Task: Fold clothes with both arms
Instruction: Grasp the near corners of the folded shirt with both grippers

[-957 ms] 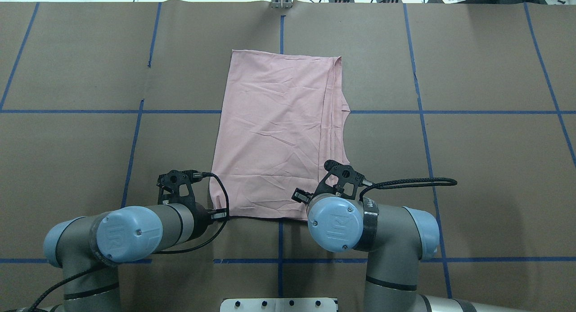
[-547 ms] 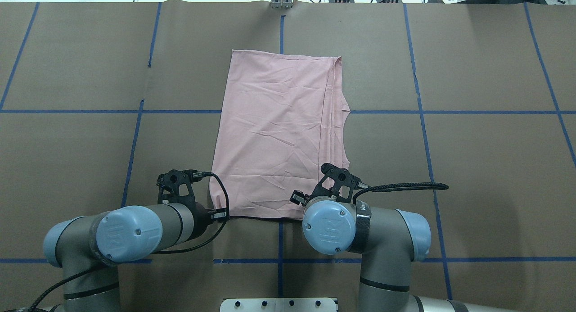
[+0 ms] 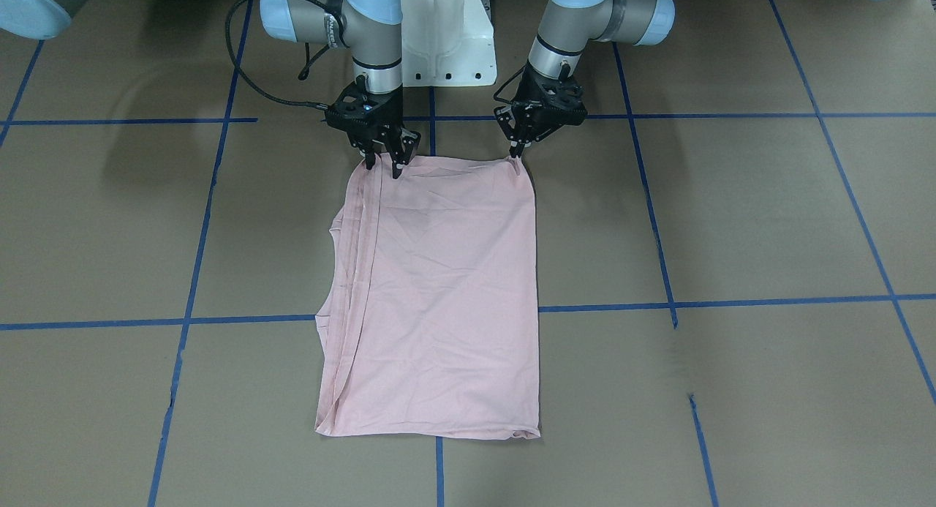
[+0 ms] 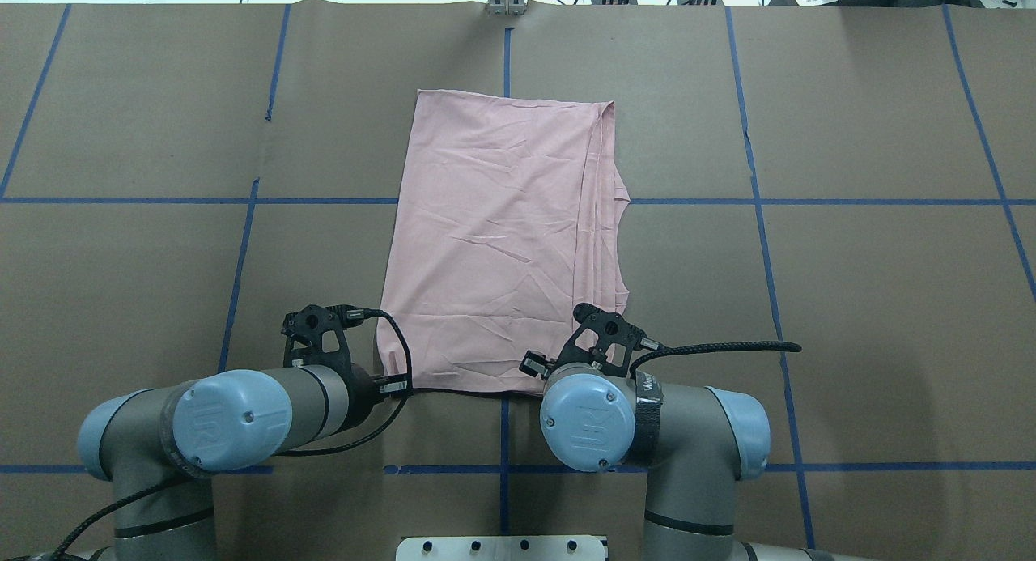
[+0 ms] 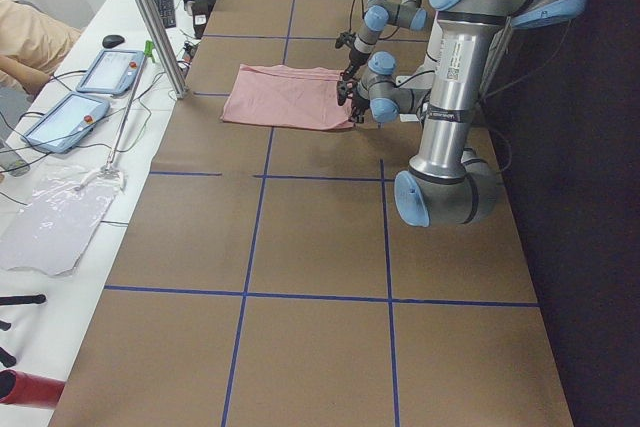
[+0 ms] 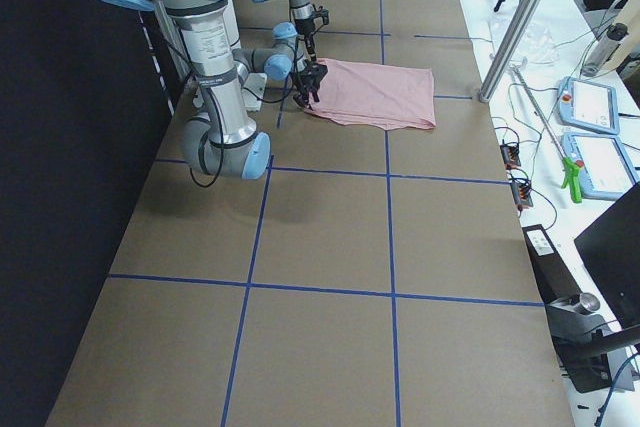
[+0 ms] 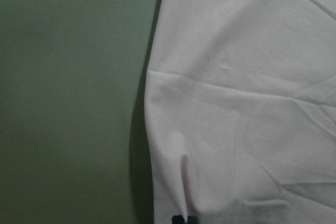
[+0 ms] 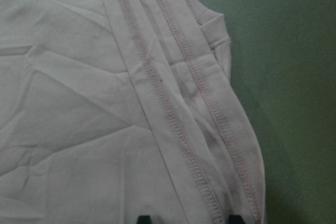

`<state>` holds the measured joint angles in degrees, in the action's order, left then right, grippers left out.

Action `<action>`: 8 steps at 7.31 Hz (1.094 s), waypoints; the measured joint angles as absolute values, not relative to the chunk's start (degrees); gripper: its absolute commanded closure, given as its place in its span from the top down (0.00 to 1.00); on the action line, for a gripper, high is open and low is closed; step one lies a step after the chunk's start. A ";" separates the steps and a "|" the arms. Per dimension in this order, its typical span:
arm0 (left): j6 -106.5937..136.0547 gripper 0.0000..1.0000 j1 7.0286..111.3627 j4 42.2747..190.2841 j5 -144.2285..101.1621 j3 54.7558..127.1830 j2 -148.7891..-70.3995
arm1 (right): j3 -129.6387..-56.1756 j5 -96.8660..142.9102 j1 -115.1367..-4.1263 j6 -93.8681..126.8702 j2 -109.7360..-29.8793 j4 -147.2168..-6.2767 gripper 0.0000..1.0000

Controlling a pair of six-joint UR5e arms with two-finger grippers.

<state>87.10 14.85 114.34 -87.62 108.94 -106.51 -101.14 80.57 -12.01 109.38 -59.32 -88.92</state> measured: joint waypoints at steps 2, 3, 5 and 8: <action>87.10 0.00 14.85 114.35 -87.63 108.92 -106.48 | -101.14 80.00 -11.89 110.61 -59.35 -88.93 0.00; 87.10 0.00 14.85 114.35 -87.63 108.95 -106.46 | -101.14 79.72 -11.83 111.10 -59.36 -88.90 0.00; 87.10 0.00 14.85 114.35 -87.61 108.93 -106.45 | -101.23 79.57 -11.78 111.62 -59.39 -88.86 0.00; 87.10 0.00 14.85 114.35 -87.54 108.87 -106.52 | -101.55 79.55 -11.52 111.61 -59.35 -88.91 0.00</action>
